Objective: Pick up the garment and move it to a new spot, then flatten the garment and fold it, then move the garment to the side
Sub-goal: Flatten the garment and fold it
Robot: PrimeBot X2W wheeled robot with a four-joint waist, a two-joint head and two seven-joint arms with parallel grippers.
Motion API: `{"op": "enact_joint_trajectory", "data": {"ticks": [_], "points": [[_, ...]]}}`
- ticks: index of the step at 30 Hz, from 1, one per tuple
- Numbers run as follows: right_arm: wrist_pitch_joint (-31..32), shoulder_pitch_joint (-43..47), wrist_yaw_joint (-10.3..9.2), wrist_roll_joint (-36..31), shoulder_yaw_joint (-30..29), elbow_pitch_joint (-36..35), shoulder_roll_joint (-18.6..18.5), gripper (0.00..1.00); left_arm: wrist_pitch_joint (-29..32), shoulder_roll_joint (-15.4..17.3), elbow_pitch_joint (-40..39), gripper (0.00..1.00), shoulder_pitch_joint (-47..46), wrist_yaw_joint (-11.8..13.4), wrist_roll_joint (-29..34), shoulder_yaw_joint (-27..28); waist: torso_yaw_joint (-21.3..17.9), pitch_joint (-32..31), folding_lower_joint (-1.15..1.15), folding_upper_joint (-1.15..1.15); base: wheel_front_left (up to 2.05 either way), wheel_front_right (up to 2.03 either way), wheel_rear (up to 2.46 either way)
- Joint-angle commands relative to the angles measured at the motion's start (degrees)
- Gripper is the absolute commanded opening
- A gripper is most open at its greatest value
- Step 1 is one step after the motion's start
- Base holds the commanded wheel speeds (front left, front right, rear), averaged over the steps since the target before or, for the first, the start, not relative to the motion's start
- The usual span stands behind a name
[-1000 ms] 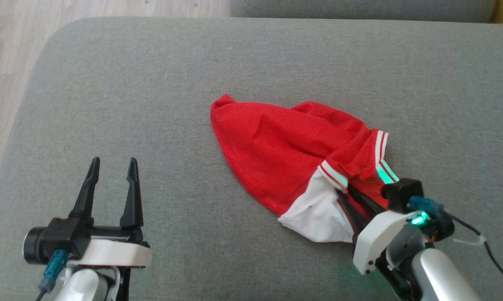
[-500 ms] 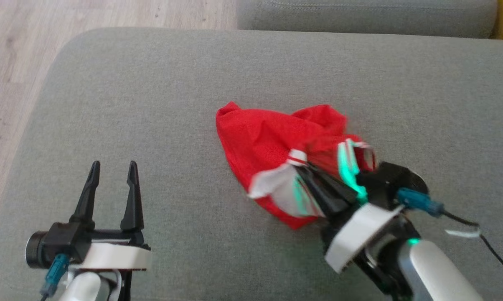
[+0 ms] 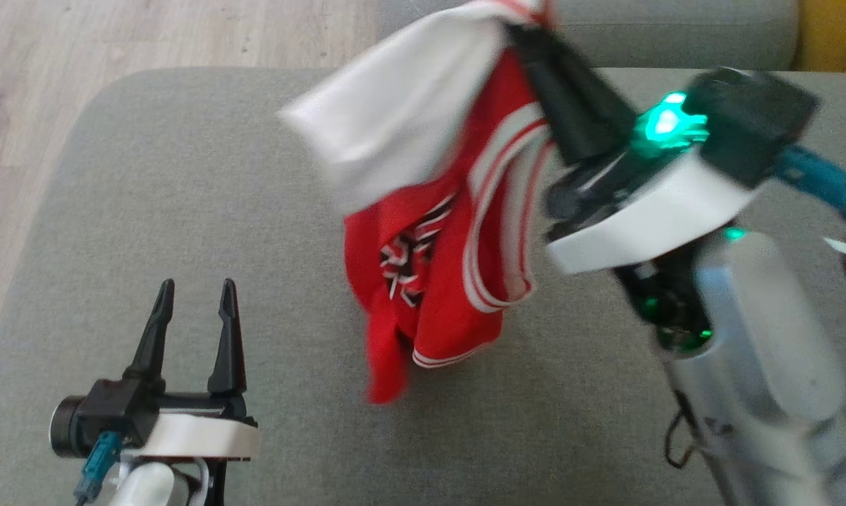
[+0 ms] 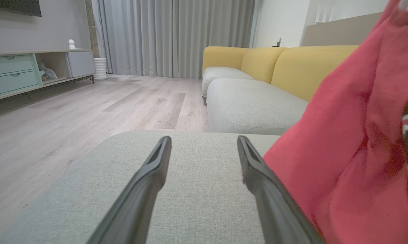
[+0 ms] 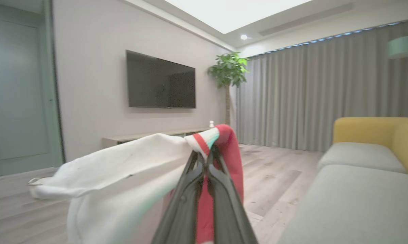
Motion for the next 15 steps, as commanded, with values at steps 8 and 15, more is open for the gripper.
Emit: {"op": "enact_joint_trajectory", "data": {"ticks": [8, 15], "points": [[1.4, 15.87, -0.04, -2.05, -17.72, 6.99, -1.2, 0.0, -0.54, 0.65, -0.95, 1.0, -2.11, -0.58, -0.29, 1.64, -2.31, 0.97, 0.0, 0.0, 0.0, 0.0, 0.0], [0.85, 26.95, -0.04, -1.88, -33.43, 16.31, -0.09, 0.0, -0.58, 0.76, 0.39, 1.0, -2.55, -0.91, -0.54, 1.74, -4.71, 1.54, 0.0, 0.0, 0.0, 0.0, 0.0]]}}
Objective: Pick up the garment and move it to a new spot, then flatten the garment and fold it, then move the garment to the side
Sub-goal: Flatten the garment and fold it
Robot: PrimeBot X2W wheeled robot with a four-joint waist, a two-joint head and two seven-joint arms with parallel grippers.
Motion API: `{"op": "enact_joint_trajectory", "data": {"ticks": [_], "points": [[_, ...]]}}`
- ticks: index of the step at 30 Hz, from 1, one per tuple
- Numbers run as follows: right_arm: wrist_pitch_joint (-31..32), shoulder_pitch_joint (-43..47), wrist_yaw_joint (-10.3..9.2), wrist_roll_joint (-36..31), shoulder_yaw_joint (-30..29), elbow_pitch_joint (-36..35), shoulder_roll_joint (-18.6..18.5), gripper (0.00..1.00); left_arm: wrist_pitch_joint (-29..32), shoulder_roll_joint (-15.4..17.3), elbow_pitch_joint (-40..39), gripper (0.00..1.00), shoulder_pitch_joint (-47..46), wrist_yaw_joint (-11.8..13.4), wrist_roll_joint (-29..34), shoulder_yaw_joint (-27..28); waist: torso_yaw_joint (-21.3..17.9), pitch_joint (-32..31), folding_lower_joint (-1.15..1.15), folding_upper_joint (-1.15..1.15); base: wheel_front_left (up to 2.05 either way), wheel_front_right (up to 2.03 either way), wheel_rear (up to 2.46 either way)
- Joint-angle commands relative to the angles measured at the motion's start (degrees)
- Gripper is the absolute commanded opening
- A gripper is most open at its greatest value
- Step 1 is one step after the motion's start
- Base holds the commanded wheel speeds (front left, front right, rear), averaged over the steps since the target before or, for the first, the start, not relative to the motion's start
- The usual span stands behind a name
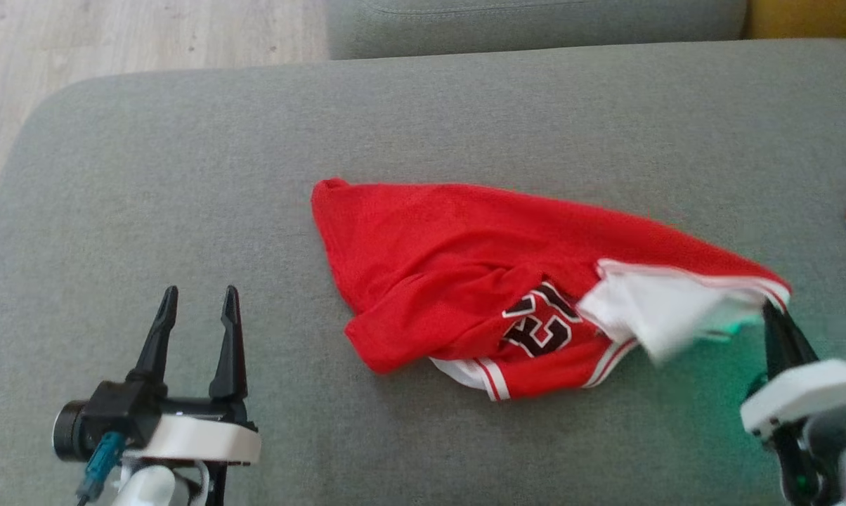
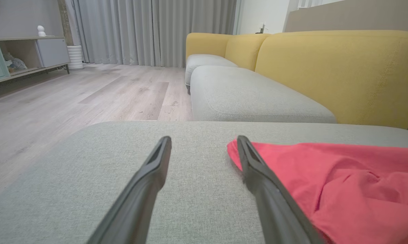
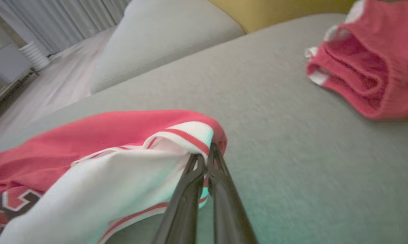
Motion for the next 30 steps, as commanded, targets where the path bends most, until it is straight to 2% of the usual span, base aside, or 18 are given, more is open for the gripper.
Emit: {"op": "enact_joint_trajectory", "data": {"ticks": [1, 2, 3, 4, 8, 11, 15, 21, 30], "points": [[-0.61, -1.01, -0.04, 0.21, -0.31, -0.74, 0.14, 0.0, -0.58, 1.05, -1.17, 1.0, -2.53, 0.03, -0.47, 2.04, -0.6, 0.12, 0.0, 0.0, 0.0, 0.0, 0.0], [-0.69, -0.5, -0.04, 0.25, -1.4, 0.34, 0.37, 0.0, -0.59, 1.09, -1.1, 1.0, -2.55, 0.03, -0.49, 2.07, -0.8, 0.15, 0.0, 0.0, 0.0, 0.0, 0.0], [-0.89, -0.12, -0.04, 0.24, -2.23, 1.18, 0.55, 0.6, -0.59, 1.12, -1.04, 1.0, -2.59, -0.02, -0.5, 2.07, -0.93, 0.15, 0.0, 0.0, 0.0, 0.0, 0.0], [-1.19, 0.13, -0.04, 0.21, -2.86, 1.83, 0.7, 1.0, -0.6, 1.17, -0.96, 1.0, -2.61, -0.07, -0.51, 2.07, -1.04, 0.13, 0.0, 0.0, 0.0, 0.0, 0.0], [-4.4, 0.26, -0.04, -0.26, -4.15, 0.79, 1.0, 1.0, -0.61, 1.34, -0.7, 1.0, -2.58, -0.13, -0.55, 2.08, -1.27, -0.11, 0.0, 0.0, 0.0, 0.0, 0.0], [-8.29, 0.11, -0.04, -3.65, -1.07, -5.7, -0.5, 1.0, -0.62, 1.49, -0.73, 1.0, -2.3, 0.43, -0.47, 2.29, -1.34, -0.5, 0.0, 0.0, 0.0, 0.0, 0.0], [-10.27, 0.04, -0.04, -7.01, 6.3, -13.59, -3.27, 1.0, -0.45, 1.6, -1.53, 1.0, -1.74, 1.5, -0.33, 2.5, -1.35, -0.69, 0.0, 0.0, 0.0, 0.0, 0.0], [-9.39, 1.46, -0.04, -7.18, 15.73, -21.24, -4.11, 1.0, -0.14, 1.95, -2.49, 1.0, -1.17, 2.56, -0.4, 2.88, -1.3, -0.83, 0.0, 0.0, 0.0, 0.0, 0.0], [-8.16, 4.19, -0.04, -5.82, 18.23, -23.37, -2.51, 1.0, 0.39, 2.6, -3.18, 1.0, -0.57, 3.66, -0.6, 3.35, -1.26, -0.9, 0.0, 0.0, 0.0, 0.0, 0.0]]}}
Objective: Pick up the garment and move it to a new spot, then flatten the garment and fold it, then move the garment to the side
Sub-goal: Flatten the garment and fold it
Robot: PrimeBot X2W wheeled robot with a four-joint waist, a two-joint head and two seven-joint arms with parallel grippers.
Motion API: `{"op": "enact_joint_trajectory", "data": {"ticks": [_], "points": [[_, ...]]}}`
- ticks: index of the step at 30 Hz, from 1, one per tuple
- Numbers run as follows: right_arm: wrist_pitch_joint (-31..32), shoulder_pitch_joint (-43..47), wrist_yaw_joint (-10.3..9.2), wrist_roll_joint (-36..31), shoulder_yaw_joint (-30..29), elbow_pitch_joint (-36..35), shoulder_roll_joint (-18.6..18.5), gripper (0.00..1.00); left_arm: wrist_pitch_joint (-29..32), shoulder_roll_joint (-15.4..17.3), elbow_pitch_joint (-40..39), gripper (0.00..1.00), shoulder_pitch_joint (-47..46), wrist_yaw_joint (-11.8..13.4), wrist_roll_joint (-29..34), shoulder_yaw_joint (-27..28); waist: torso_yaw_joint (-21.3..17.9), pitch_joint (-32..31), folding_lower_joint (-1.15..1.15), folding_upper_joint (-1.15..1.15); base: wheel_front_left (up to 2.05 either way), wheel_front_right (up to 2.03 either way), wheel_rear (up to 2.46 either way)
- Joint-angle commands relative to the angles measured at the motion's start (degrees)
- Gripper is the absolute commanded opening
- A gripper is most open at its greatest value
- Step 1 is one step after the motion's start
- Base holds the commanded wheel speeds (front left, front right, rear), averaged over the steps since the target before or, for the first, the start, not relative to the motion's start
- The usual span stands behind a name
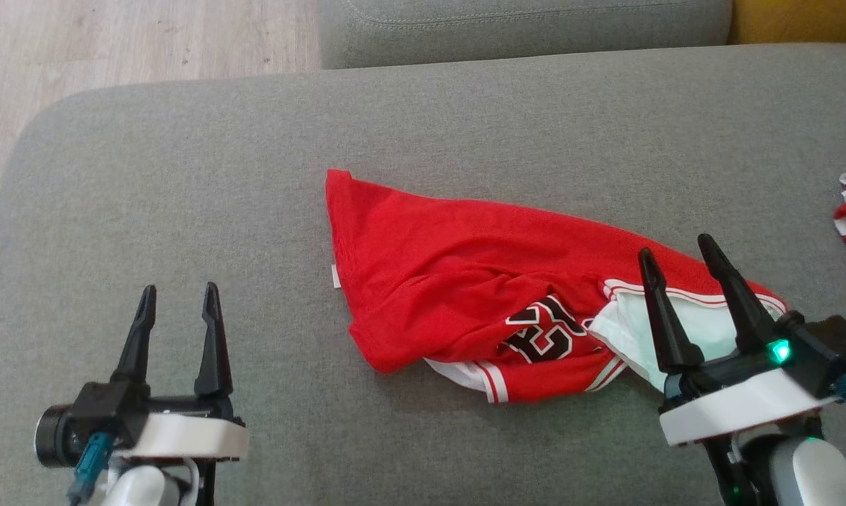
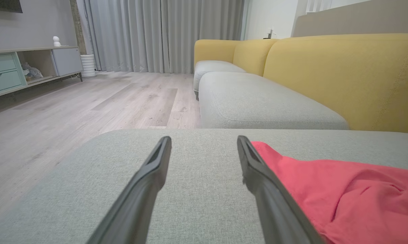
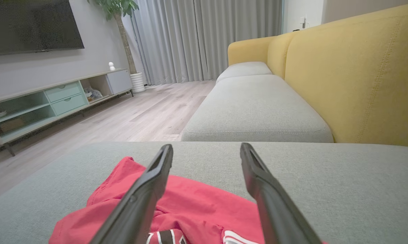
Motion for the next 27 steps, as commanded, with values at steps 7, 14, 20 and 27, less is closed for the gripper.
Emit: {"op": "enact_joint_trajectory", "data": {"ticks": [7, 14, 20, 27], "points": [[0.37, -1.6, -0.04, 0.5, 0.91, -2.66, -0.08, 1.0, 0.51, 1.81, -2.38, 1.0, -0.94, 1.05, 0.08, 2.47, 0.01, 0.13, 0.0, 0.0, 0.0, 0.0, 0.0], [1.63, -0.49, -0.04, 1.38, -0.41, -1.18, 0.14, 1.0, 0.54, 2.06, -3.01, 1.0, -0.91, 1.61, 0.44, 2.2, -0.06, 0.35, 0.0, 0.0, 0.0, 0.0, 0.0], [4.68, 3.71, -0.04, 2.3, -4.01, 8.84, -0.1, 1.0, 0.72, 1.84, -3.44, 1.0, -1.68, 1.54, 0.62, 1.47, 0.19, 1.64, 0.0, 0.0, 0.0, 0.0, 0.0], [6.05, 4.6, -0.04, 2.0, -5.33, 18.65, 0.43, 1.0, 0.56, 1.47, -2.76, 1.0, -2.68, 1.32, 0.61, 1.02, 0.16, 3.2, 0.0, 0.0, 0.0, 0.0, 0.0]]}}
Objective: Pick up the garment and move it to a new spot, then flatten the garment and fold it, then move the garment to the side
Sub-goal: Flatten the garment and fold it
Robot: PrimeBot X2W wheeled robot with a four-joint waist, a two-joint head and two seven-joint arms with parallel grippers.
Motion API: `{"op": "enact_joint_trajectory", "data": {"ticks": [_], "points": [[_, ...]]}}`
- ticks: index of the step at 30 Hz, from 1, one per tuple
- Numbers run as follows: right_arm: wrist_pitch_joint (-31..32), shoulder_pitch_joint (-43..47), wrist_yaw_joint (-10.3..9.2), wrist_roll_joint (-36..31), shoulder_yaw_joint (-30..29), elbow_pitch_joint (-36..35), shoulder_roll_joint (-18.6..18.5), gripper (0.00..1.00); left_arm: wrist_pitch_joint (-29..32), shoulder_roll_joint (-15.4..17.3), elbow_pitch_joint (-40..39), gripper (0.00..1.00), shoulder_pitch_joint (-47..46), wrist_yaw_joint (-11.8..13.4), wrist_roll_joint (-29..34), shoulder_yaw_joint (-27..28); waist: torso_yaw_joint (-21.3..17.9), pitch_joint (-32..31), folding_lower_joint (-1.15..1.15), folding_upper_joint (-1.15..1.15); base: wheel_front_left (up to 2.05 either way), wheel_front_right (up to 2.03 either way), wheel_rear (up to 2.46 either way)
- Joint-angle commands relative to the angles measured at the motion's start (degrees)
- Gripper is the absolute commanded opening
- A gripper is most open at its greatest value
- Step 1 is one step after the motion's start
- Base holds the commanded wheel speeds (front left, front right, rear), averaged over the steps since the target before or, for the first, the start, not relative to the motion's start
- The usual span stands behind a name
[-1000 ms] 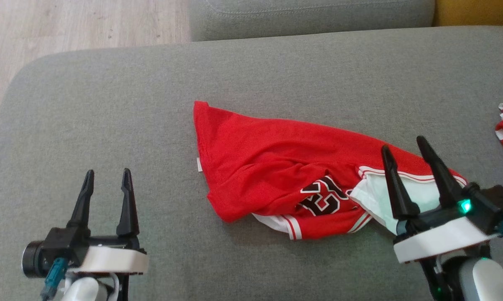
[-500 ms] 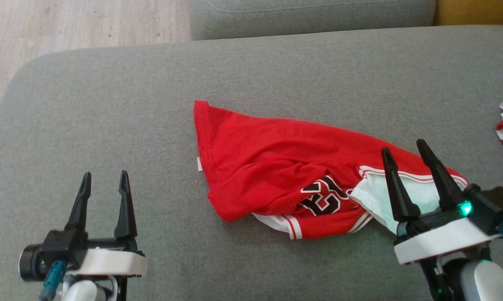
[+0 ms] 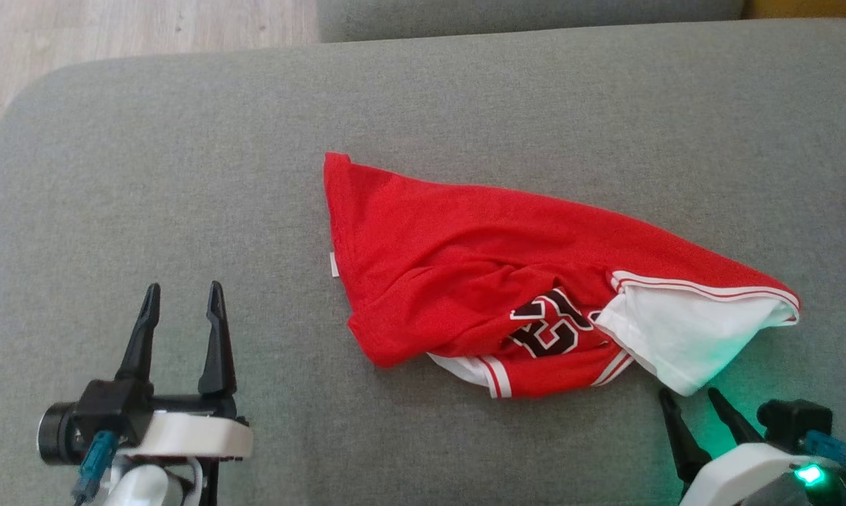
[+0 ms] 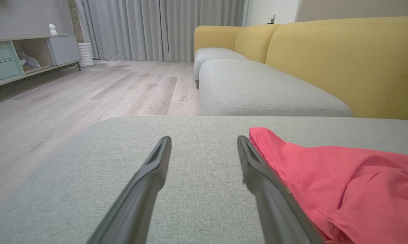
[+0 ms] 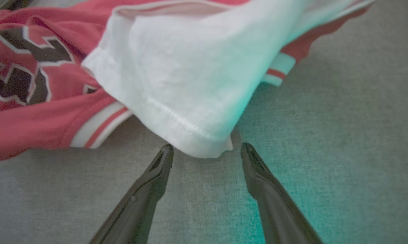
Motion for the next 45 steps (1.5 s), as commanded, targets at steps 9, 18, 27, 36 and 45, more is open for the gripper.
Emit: {"op": "enact_joint_trajectory", "data": {"ticks": [9, 18, 27, 36, 45], "points": [[-1.7, -7.07, -0.04, -0.25, 2.1, 6.65, -0.17, 0.0, -0.49, 0.67, -0.73, 1.0, -3.43, -0.14, 0.45, 1.2, -0.07, 0.14, 0.0, 0.0, 0.0, 0.0, 0.0], [1.08, -0.75, -0.04, 1.47, 2.38, -6.86, -2.6, 0.0, -0.91, 0.95, 0.26, 1.0, -3.03, -0.53, 0.07, 1.56, -0.87, -0.77, 0.0, 0.0, 0.0, 0.0, 0.0], [8.75, -1.99, -0.04, 1.61, -0.03, -25.31, -5.53, 0.0, -1.2, 0.57, -0.3, 1.0, -3.21, -0.19, 0.15, 1.75, -1.87, -0.43, 0.0, 0.0, 0.0, 0.0, 0.0], [11.27, -12.14, -0.04, 2.0, -7.33, -24.09, -7.54, 0.0, -1.43, -0.2, -0.05, 1.0, -4.38, -0.47, 0.42, 1.32, 0.78, 0.91, 0.0, 0.0, 0.0, 0.0, 0.0], [10.01, -21.18, -0.04, 4.42, -11.01, -3.18, -9.17, 0.0, -1.64, -1.13, 0.18, 1.0, -6.05, -0.61, 1.12, 1.06, 2.97, 4.22, 0.0, 0.0, 0.0, 0.0, 0.0]]}}
